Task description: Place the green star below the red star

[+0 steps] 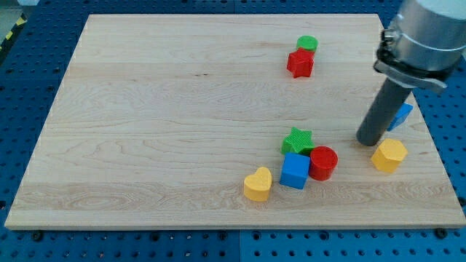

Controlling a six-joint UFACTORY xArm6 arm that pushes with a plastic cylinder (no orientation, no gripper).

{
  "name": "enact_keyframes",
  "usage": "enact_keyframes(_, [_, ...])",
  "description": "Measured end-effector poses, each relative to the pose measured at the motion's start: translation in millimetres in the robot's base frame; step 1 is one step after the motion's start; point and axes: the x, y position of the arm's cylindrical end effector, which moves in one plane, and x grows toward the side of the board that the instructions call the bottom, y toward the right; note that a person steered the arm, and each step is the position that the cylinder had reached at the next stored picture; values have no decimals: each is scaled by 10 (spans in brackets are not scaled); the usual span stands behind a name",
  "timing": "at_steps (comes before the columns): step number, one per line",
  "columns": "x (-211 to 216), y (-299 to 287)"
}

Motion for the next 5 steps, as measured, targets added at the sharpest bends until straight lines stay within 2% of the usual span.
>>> enact_keyframes(2, [146,-421])
enact_keyframes(4, [633,-209])
enact_keyframes(5, [836,-339])
